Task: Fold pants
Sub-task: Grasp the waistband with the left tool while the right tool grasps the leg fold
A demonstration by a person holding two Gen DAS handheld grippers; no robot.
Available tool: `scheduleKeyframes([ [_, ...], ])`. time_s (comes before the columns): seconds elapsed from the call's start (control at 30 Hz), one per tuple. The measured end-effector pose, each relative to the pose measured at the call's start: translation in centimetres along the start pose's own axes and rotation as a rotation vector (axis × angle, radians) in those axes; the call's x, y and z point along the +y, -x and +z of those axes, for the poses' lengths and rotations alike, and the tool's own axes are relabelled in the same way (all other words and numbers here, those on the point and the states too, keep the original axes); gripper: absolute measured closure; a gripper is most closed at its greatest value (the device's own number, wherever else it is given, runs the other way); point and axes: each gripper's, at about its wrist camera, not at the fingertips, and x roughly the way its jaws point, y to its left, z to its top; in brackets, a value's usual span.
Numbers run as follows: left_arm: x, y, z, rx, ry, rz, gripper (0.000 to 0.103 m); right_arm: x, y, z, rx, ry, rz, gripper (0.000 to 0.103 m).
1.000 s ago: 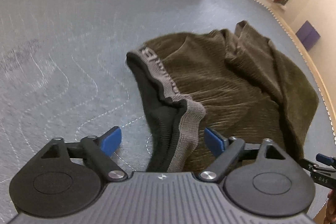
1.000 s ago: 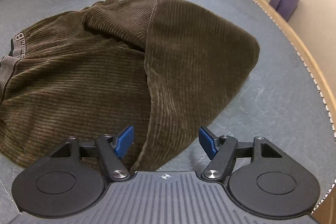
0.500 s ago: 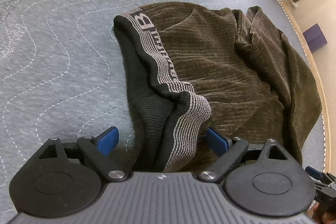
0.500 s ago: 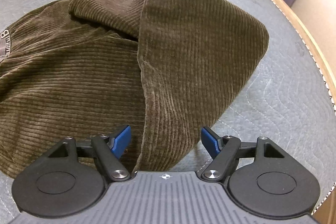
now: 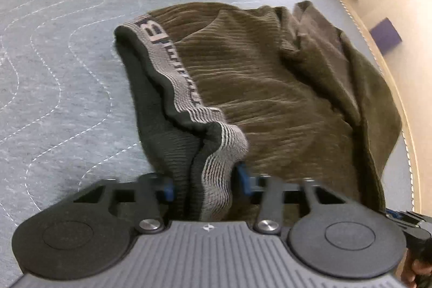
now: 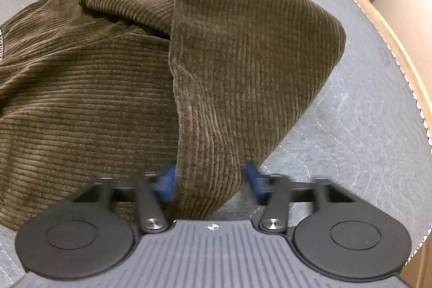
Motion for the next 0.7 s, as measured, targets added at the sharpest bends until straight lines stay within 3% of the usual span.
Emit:
scheduleKeyframes([
  [0.07, -0.6, 1.2, -0.1, -0.021, -0.054, 0.003, 0.076, -0.4, 0.6, -0.3, -0.006, -0.025, 0.021, 0.095],
  [0.2, -0.4, 4.8, -0.3, -0.064, -0.061, -0.054, 0.082, -0.8, 3.0, -1.2, -0.074, 0.003, 0.037, 0.096],
  [0.27, -0.3, 6.9, -0.9, -0.083, -0.091, -0.027, 0.083, -1.0, 4.2, -1.8, -0.090, 0.010, 0.072, 0.096],
  [0.37, 2.3, 9.7, -1.9, -0.052, -0.059, 0.046, 0.084, -0.7, 6.5, -3.1, -0.095, 0.041, 0.204, 0.096],
  [0.57, 9.8, 14.1, -5.5, 0.064, -0.002, 0.194, 0.083, 4.5, 9.4, -7.8, 0.001, 0.307, 0.490, 0.096],
  [0.63, 11.5, 14.8, -6.4, 0.100, 0.011, 0.214, 0.080, 6.8, 10.0, -9.7, 0.044, 0.436, 0.548, 0.096],
  [0.7, 11.9, 15.4, -6.8, 0.118, 0.011, 0.228, 0.069, 8.6, 10.7, -11.2, 0.056, 0.556, 0.555, 0.093],
])
